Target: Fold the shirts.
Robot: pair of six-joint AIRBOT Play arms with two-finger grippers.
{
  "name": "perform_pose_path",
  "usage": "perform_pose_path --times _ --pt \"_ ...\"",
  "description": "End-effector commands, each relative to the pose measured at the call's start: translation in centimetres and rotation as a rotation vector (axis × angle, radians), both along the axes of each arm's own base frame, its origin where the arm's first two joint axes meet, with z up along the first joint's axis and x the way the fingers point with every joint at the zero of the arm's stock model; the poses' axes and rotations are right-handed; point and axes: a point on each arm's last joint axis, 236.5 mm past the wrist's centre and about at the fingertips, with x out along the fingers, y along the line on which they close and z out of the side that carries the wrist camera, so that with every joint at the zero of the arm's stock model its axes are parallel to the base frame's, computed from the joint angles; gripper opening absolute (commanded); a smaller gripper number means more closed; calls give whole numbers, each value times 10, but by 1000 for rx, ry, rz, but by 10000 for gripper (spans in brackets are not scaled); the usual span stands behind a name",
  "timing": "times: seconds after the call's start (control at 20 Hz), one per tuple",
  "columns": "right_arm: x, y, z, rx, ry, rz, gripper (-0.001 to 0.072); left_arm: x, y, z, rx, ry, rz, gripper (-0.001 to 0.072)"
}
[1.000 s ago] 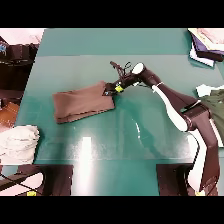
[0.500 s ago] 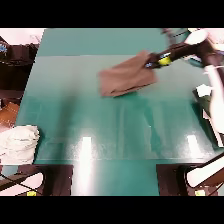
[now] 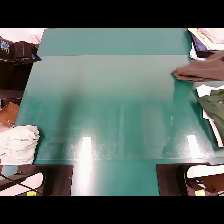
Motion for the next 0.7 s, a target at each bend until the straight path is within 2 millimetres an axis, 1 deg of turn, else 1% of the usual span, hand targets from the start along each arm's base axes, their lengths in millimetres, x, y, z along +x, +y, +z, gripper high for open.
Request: perform_pose_path --times 0.0,0.1,0.2,0.35,0.5,0.65 --pt "-21 -44 13 52 -49 -104 18 -1 -8 3 -35 0 -12 27" --pt "-24 -50 25 86 -90 -121 18 -1 -8 3 -36 0 -12 27" --pt "-30 -56 38 63 -118 -143 18 -1 -8 3 -36 0 -12 27" --pt "-43 -62 64 18 -165 -174 18 -1 -8 3 -35 0 -12 27" --pt "-61 -67 85 -18 -191 -202 18 -1 -8 3 -34 0 -13 27" --pt "-80 -66 97 -38 -185 -211 18 -1 -8 3 -30 -3 -18 27"
